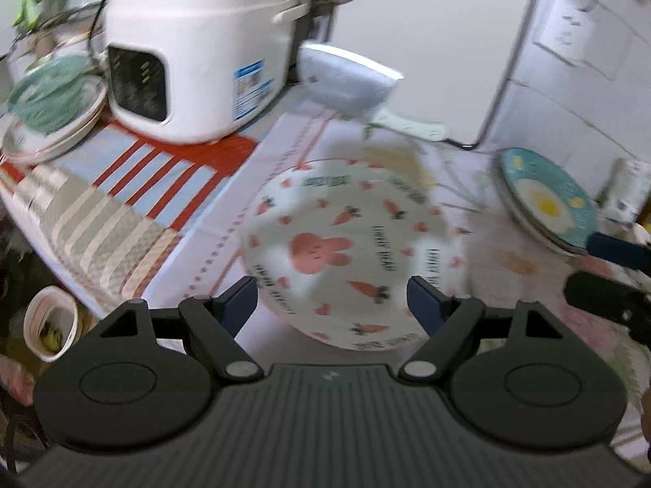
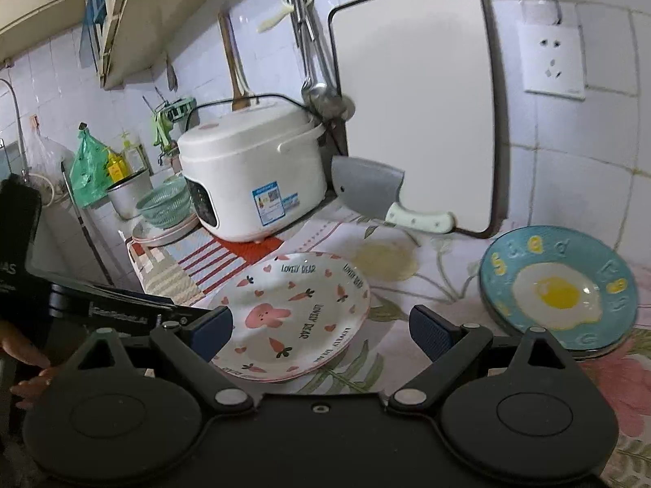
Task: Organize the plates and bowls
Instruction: 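Move the left gripper to the pink bunny plate rim and grasp it, then lift the pink bunny plate and carry it toward the plate stack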
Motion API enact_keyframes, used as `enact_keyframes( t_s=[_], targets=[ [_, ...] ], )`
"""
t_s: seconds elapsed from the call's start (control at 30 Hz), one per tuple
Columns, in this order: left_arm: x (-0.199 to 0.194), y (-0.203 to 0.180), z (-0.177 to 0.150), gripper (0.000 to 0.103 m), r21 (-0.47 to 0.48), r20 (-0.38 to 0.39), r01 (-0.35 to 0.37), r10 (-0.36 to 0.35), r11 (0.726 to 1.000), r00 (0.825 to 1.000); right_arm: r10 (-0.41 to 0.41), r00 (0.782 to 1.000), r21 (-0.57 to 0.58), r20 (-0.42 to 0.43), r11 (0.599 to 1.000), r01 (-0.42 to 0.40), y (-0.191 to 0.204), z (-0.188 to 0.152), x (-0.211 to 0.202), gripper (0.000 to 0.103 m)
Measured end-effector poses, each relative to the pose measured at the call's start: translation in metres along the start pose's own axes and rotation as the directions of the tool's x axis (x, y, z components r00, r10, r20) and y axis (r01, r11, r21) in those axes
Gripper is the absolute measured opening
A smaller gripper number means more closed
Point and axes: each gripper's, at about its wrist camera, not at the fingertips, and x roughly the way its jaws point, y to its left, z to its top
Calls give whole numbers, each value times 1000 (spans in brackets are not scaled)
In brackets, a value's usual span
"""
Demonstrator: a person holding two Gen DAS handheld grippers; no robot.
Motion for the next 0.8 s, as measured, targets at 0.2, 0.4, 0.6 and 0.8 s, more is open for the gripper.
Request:
enact_keyframes(
  t_s=[0.2,0.4,0.6,0.8],
  targets=[
    [28,23,-1,79,-121,-34,-72,68,990,997,39,998,49,-40,998,-37,-4,-7,40,95],
    [42,31,-8,73,-156,-28,-97,93,983,995,34,996,120,-85,993,-24,-15,-15,77,90],
    [53,30,-7,32,-148,-60,-93,85,985,995,80,986,223,-146,974,-46,-30,-20,104,67],
    [58,27,-9,21,-143,-72,-94,84,985,994,59,987,276,-150,961,-15,-36,-24,112,38]
  ],
)
